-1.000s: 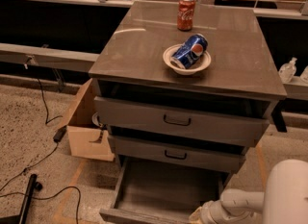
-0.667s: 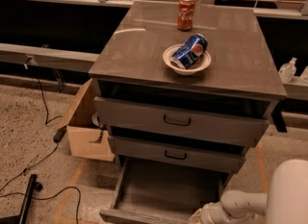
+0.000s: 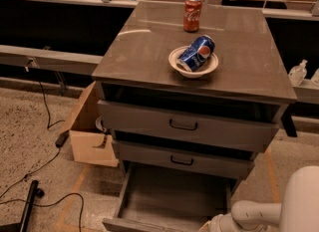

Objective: Open bottom drawer

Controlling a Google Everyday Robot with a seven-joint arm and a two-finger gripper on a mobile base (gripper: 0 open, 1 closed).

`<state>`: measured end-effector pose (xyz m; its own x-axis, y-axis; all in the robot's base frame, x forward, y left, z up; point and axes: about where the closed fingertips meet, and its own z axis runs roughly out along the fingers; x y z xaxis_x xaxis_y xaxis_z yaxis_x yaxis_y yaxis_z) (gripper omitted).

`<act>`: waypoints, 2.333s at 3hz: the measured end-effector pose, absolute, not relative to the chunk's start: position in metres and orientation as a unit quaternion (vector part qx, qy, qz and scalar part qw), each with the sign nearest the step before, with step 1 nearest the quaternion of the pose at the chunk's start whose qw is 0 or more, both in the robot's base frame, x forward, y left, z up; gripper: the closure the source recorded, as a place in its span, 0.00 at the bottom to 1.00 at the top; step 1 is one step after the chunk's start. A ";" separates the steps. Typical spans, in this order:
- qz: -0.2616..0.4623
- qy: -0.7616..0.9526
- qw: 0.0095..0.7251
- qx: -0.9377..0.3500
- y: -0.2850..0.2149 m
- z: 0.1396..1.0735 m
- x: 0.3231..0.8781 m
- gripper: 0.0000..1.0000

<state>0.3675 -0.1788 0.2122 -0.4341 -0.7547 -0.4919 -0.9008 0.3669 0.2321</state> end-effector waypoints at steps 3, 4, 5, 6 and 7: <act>0.232 0.791 0.177 -0.537 -0.181 0.221 0.407 1.00; 0.238 0.789 0.167 -0.541 -0.179 0.203 0.410 1.00; 0.247 0.789 0.154 -0.540 -0.176 0.186 0.404 1.00; 0.258 0.790 0.135 -0.539 -0.175 0.177 0.391 1.00; 0.270 0.789 0.118 -0.538 -0.173 0.174 0.374 1.00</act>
Offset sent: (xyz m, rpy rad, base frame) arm 0.0533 -0.0052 0.0304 0.0230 -0.1167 0.0519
